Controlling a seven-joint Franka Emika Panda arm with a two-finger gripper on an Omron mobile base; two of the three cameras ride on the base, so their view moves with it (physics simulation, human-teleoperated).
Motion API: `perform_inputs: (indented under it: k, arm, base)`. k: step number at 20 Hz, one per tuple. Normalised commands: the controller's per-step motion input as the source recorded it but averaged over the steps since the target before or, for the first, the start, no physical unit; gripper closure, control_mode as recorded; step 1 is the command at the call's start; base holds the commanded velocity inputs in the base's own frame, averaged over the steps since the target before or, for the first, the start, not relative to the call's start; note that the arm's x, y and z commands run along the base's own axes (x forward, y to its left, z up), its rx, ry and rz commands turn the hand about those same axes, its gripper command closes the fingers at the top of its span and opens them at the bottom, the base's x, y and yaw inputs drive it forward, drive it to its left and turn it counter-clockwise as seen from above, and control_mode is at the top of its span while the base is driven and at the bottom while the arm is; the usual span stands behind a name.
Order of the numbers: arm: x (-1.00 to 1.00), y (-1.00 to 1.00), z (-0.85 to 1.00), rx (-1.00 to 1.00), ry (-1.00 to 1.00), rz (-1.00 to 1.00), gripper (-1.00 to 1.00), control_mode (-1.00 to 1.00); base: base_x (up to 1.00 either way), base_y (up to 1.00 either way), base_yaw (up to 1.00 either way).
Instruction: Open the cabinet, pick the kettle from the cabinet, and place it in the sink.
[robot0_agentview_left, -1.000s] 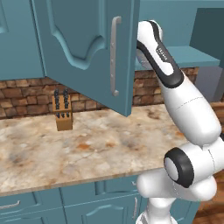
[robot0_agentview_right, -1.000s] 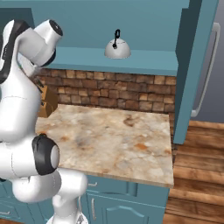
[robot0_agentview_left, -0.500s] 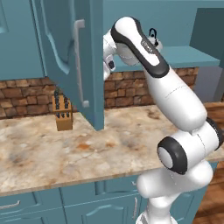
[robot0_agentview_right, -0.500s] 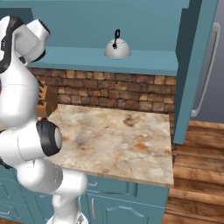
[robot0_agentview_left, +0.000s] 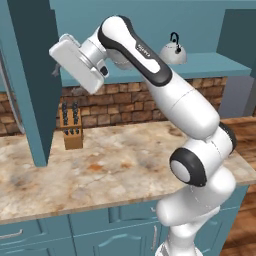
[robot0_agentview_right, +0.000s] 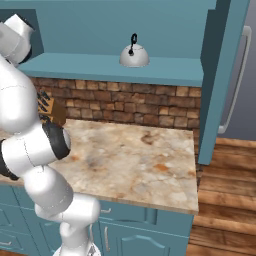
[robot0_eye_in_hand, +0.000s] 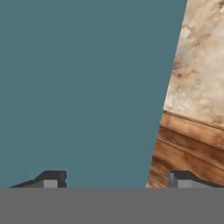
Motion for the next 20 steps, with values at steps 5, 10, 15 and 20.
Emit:
perform_inputs:
  k: [5,10,15,20]
  arm:
    - [0.06,0.74,-0.11,-0.11,-0.06,0.0,-1.0,-1.0]
    - [0.1,0.59,-0.09,-0.06,-0.07,0.0,-1.0,-1.0]
    - [0.13,0.48,-0.1,0.0,-0.03,0.0,-1.0,-1.0]
    - [0.13,0.36,-0.09,0.0,-0.02,0.0,-1.0,-1.0]
  base:
    - [0.0,0.0,0.0]
    - [0.0,0.0,0.0]
    - [0.0,0.0,0.0]
    - [0.0,0.0,0.0]
